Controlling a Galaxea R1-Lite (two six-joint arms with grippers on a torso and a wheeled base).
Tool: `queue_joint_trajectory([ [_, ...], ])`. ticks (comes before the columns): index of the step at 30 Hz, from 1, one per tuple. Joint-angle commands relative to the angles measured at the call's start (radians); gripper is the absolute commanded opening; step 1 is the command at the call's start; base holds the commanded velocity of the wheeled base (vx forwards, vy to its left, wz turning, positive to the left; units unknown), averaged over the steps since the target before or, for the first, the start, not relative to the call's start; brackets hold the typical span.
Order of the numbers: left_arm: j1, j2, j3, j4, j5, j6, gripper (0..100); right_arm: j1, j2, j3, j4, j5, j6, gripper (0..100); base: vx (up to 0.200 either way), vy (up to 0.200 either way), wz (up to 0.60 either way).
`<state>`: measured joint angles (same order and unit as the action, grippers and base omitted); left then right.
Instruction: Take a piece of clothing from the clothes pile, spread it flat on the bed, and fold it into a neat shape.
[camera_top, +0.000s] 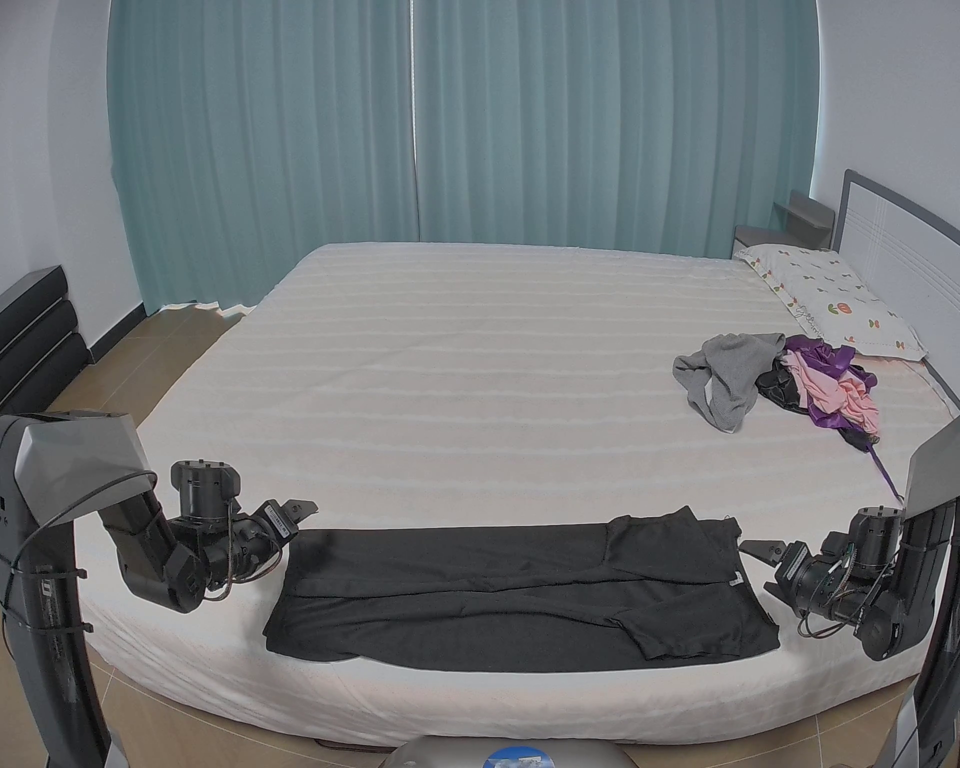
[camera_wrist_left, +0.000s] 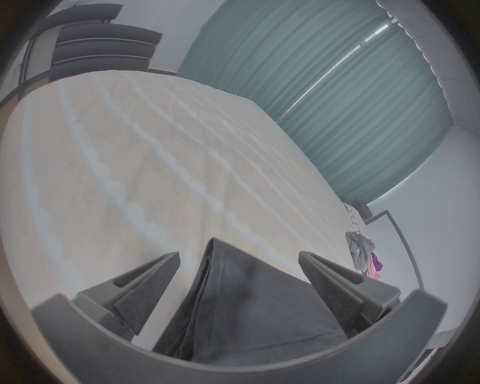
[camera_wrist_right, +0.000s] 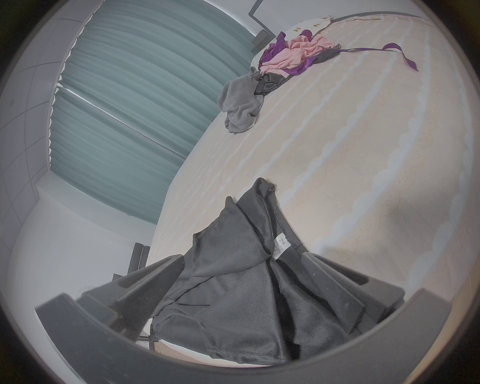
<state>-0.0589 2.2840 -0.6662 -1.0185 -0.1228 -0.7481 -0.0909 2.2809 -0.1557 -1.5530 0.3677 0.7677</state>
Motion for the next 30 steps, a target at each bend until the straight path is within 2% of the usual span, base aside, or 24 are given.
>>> queue_joint_trajectory([
  [1,-0.009,0.104,-0.115,0.040,-0.003,0.052,100,0.005,0.023,-0.001,-0.013,0.000,0.002,100,0.000,0.000,0.00],
  [5,-0.010,0.112,-0.156,0.098,-0.001,0.056,100,0.006,0.025,-0.002,-0.013,0.000,0.002,100,0.000,0.000,0.00],
  [6,-0.012,0.112,-0.156,0.106,-0.001,0.058,0,0.006,0.026,-0.004,-0.013,0.000,0.002,100,0.000,0.000,0.00],
  [30,0.025,0.129,-0.257,0.103,0.017,0.055,0,0.010,0.043,-0.011,-0.013,0.000,0.002,100,0.000,0.000,0.00],
])
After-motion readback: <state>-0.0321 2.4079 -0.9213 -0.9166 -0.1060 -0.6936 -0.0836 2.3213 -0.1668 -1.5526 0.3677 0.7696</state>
